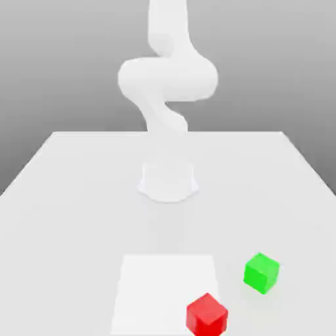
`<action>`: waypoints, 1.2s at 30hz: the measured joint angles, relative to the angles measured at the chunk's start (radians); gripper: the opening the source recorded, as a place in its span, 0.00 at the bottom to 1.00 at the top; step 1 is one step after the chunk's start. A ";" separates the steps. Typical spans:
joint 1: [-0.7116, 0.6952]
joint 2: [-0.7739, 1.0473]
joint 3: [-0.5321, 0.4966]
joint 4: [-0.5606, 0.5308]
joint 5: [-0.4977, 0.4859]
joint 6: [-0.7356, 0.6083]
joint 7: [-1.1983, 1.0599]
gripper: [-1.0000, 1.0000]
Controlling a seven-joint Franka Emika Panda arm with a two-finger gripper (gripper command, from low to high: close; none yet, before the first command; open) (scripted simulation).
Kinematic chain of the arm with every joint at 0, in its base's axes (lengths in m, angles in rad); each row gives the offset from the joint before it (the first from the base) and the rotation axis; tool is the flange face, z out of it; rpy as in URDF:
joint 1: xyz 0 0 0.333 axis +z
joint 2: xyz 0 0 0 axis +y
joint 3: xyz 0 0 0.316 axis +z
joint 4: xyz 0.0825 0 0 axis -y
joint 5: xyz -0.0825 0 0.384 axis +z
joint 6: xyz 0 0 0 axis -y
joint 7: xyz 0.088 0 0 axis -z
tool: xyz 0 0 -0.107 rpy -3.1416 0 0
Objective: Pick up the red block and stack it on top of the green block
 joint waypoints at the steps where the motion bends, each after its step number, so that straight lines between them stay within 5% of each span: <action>1: 0.017 0.039 -0.011 -0.005 0.006 0.014 -0.024 0.50; 16: 0.157 0.588 -0.070 -0.069 0.106 0.199 -0.376 0.50; 30: 0.184 1.083 -0.050 -0.094 0.056 0.447 -0.532 0.50; 31: 0.179 1.110 -0.044 -0.090 0.060 0.470 -0.535 0.00; 36: 0.179 1.110 -0.044 -0.090 0.060 0.468 -0.535 0.00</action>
